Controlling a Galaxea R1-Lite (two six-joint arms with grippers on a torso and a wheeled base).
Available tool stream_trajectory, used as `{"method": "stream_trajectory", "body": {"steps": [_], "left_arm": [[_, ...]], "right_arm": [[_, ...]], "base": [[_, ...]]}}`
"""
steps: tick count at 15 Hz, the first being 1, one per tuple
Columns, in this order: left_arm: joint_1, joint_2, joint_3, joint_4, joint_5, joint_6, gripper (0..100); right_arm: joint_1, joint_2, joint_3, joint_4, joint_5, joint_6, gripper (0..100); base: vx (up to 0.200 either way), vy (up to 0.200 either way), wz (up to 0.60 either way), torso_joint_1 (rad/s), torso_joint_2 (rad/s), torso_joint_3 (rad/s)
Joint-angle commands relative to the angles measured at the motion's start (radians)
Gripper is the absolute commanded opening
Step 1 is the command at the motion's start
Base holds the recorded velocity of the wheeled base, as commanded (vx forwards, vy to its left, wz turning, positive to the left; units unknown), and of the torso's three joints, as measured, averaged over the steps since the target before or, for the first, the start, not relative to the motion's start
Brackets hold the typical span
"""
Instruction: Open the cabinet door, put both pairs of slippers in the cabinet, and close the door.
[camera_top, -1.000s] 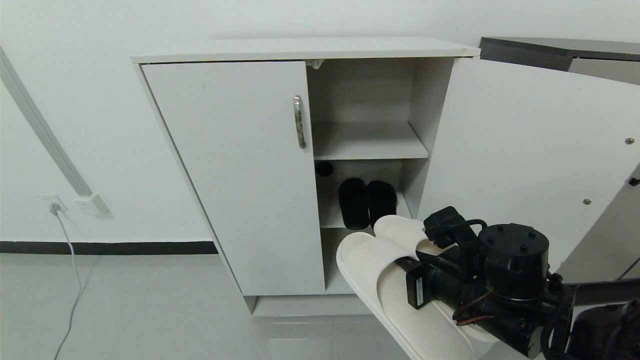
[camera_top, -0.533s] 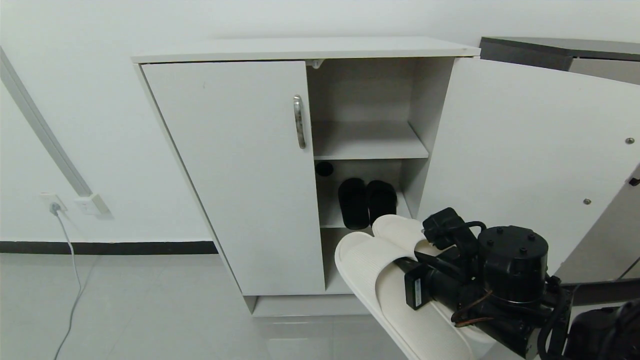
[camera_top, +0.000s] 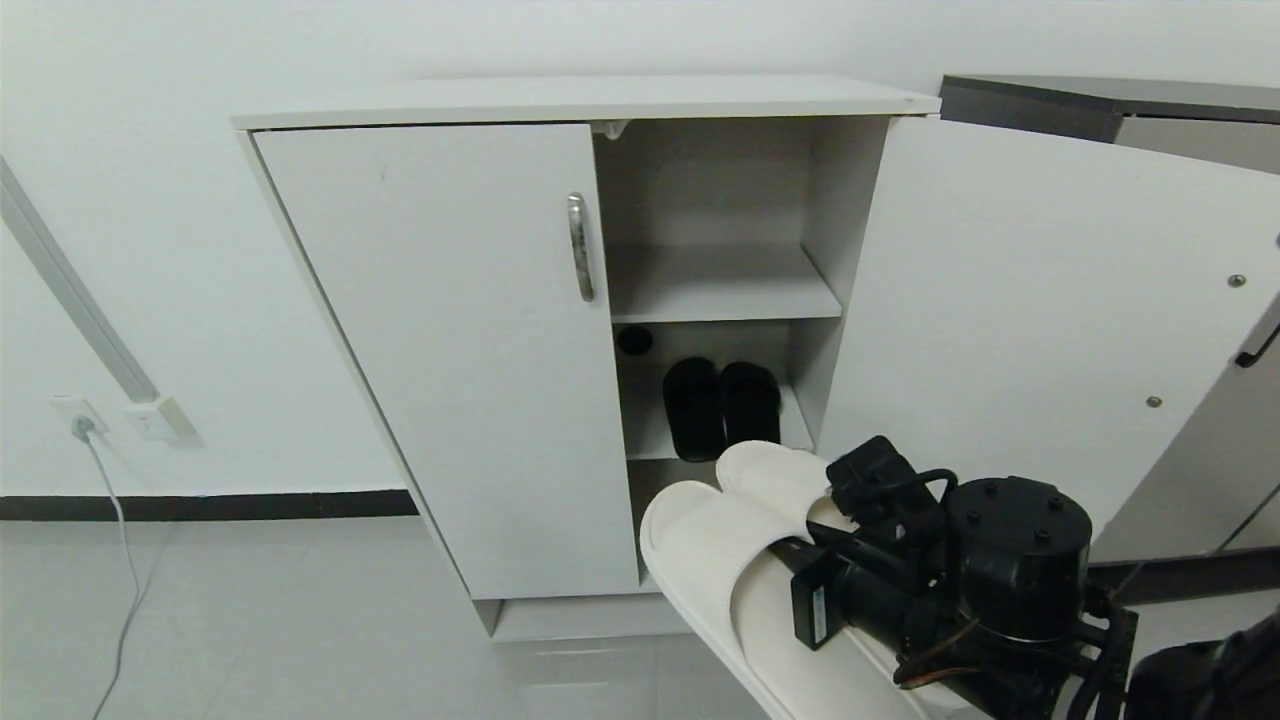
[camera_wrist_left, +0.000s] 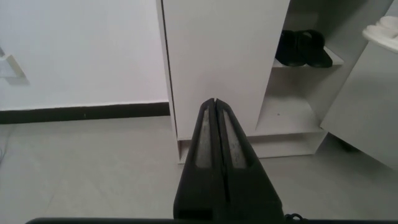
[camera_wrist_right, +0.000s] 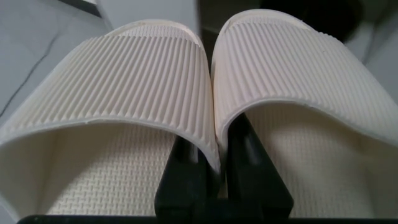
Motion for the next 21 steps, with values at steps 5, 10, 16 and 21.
{"method": "stream_trajectory", "body": {"steps": [5,10,16,21], "left_arm": [[0.001,0.001,0.0,-0.001,-0.003,0.002,0],[0.001,0.001,0.0,-0.001,-0.003,0.003,0],[0.001,0.001,0.0,-0.001,0.002,0.005,0],[0.001,0.001,0.0,-0.001,0.003,0.003,0]], "right_arm": [[0.104,0.167,-0.299,0.137,-0.385,0.048,0],[0.104,0.19,-0.723,0.671,-0.609,0.181,0],[0.071,0.185,-0.893,0.758,-0.65,0.144,0],[0.057,0.181,-0.941,0.76,-0.649,0.101,0]], "base": [[0.0,0.0,0.0,0.0,0.0,0.0],[0.0,0.0,0.0,0.0,0.0,0.0],[0.0,0.0,0.0,0.0,0.0,0.0],[0.0,0.0,0.0,0.0,0.0,0.0]]}}
